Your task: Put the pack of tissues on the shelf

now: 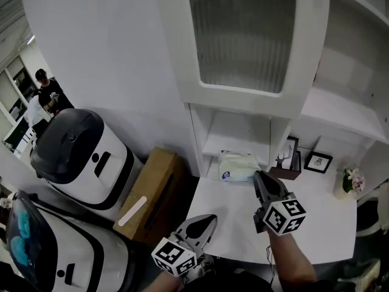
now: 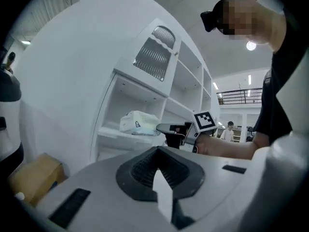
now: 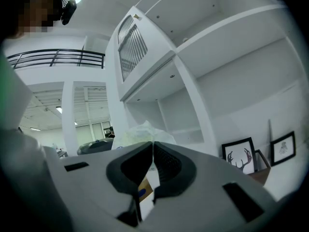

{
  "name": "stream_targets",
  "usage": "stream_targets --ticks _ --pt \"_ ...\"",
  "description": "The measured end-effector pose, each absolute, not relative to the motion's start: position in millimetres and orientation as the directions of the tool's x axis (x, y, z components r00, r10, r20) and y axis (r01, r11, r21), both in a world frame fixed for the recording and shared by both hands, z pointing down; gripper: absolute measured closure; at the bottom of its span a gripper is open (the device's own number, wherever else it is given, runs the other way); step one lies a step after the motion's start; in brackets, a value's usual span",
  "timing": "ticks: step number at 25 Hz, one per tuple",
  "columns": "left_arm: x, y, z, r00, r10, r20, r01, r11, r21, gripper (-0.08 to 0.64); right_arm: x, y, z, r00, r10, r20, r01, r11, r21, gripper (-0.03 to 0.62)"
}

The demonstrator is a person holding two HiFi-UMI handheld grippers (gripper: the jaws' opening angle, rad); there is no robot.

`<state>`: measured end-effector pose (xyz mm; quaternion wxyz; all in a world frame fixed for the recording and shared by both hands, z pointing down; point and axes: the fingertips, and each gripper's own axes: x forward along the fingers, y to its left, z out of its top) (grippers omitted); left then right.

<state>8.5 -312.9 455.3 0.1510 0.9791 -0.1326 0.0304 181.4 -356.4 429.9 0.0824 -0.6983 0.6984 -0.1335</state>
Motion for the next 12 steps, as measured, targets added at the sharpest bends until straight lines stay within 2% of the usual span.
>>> stream_targets --ticks 12 --pt "7 -351 472 0.985 -0.136 0.107 -0.163 -0.935 0.315 0.557 208 -389 439 0.16 -0.983 0.087 -0.938 -0.179 -0.296 0.583"
